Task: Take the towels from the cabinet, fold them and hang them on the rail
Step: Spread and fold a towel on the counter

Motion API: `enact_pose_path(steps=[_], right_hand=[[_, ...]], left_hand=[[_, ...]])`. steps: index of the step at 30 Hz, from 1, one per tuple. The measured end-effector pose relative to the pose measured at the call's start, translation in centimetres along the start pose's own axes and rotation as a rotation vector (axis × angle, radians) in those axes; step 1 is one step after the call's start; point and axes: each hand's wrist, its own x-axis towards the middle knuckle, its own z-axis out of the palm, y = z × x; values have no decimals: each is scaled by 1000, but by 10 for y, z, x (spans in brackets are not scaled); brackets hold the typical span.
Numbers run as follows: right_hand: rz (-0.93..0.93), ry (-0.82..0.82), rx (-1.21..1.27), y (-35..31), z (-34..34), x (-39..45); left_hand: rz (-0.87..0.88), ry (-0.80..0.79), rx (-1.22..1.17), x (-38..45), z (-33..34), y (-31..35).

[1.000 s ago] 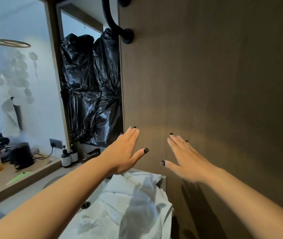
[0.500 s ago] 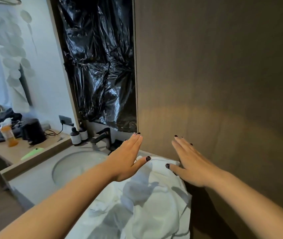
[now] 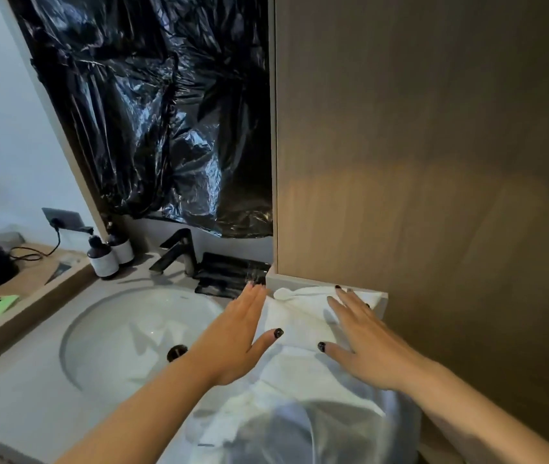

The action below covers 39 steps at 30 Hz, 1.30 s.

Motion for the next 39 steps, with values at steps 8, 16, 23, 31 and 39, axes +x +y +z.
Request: enact_pose_path(steps=[8,16,23,31,39], right_hand=[[159,-58,5,-59,69,14],[87,278,-115,-84,140,-5],[96,403,-30,-77,160,10],[-106,429,-14,-103,173,-19],[-35,292,59,-122,171,-41]], left_hand=[[31,-79,-158,-3,58,-65],[-41,-181,-422,-41,106,-85],[-38,-154,-512,-69,116,-85],[-12,-204,-472,-113,120,-78],[-259,199,-463,-132,96,-59]])
